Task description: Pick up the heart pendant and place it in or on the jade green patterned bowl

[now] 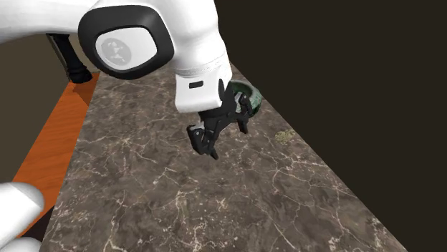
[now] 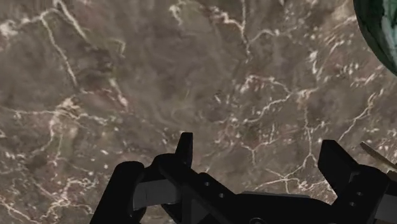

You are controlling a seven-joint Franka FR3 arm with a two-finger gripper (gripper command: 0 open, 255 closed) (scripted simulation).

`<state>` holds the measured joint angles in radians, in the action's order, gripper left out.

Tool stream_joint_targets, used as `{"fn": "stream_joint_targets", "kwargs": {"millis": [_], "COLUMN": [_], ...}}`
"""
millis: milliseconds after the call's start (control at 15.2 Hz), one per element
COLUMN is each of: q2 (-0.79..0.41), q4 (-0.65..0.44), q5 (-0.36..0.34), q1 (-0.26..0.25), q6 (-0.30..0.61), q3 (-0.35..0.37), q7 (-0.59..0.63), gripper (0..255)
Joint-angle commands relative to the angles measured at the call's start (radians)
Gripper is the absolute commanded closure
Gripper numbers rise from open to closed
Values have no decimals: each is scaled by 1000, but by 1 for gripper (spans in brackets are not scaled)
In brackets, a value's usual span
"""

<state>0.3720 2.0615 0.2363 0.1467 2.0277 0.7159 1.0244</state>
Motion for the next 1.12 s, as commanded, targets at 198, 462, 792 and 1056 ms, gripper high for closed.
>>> {"fn": "stream_joint_targets", "kwargs": {"millis": [198,462,792,1056], "q2": [-228,-481,-620,-651], "q4": [-178,-356,-457,-439], "q5": [-175,-443,-584,-615], "q1": [94,77,-19,-34], "q6": [52,37,23,59], "q3": [173,265,229,216], "q7": [288,570,700,719], "gripper": [0,0,0,0]}}
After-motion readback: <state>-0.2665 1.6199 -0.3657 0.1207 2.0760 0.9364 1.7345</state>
